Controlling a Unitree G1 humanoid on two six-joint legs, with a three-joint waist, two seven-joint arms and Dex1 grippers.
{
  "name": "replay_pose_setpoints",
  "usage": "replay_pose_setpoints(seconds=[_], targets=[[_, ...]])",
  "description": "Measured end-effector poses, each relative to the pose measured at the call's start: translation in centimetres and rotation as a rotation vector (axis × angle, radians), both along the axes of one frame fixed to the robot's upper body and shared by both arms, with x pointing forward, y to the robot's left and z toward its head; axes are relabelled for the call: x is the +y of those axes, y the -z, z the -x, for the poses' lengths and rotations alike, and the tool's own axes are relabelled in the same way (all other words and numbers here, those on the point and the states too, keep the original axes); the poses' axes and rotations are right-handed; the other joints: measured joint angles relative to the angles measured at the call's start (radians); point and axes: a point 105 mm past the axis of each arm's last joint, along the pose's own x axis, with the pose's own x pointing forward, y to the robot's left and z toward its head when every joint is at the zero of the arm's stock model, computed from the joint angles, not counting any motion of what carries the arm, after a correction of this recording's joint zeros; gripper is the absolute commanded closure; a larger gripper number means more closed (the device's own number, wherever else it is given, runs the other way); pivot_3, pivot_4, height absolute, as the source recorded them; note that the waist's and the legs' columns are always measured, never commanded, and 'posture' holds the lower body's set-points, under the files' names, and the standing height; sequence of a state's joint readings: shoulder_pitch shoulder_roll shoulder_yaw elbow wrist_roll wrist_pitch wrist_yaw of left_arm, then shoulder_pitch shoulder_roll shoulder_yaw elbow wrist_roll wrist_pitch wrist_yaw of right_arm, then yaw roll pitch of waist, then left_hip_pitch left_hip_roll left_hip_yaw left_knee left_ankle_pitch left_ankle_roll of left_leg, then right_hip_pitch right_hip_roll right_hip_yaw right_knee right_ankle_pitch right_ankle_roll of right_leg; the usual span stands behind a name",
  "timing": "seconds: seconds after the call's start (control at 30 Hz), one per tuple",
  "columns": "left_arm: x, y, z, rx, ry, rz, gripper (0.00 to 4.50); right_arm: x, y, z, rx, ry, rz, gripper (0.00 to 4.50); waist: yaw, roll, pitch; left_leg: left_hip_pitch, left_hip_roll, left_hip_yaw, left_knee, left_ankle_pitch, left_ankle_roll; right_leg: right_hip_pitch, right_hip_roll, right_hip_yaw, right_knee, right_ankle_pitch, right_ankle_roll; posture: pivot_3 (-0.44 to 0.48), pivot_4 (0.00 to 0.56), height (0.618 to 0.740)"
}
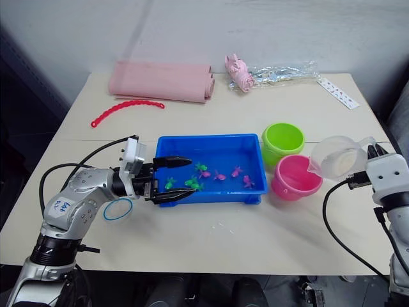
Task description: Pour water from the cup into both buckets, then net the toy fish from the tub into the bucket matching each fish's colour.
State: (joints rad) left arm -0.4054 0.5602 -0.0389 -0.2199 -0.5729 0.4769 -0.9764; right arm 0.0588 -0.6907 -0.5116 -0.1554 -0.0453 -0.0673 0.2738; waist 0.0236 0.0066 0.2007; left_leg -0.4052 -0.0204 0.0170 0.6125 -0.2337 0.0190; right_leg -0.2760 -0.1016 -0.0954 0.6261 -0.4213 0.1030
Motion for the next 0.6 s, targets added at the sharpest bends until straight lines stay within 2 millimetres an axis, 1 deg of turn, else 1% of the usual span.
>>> replay_pose_setpoints(seconds=[0.37, 0.6], targets=[[0.03, -0.14, -0.17, -0.051, -0.012, -0.012, 0.0, 0.38, -0.21, 0.05, -0.006, 0.007, 0.108, 4.42, 0.0, 0.0, 0.0, 0.0, 0.0, 0.0, 0.0, 0.0, 0.0, 0.0, 0.0, 0.0, 0.0, 0.0, 0.0, 0.0, 0.15, 0.74], [0.36, 0.2, -0.51, -0.037, -0.014, -0.02, 0.0, 0.41, -0.6, 0.04, -0.013, 0.026, 0.2, 4.42, 0.0, 0.0, 0.0, 0.0, 0.0, 0.0, 0.0, 0.0, 0.0, 0.0, 0.0, 0.0, 0.0, 0.0, 0.0, 0.0, 0.15, 0.74]])
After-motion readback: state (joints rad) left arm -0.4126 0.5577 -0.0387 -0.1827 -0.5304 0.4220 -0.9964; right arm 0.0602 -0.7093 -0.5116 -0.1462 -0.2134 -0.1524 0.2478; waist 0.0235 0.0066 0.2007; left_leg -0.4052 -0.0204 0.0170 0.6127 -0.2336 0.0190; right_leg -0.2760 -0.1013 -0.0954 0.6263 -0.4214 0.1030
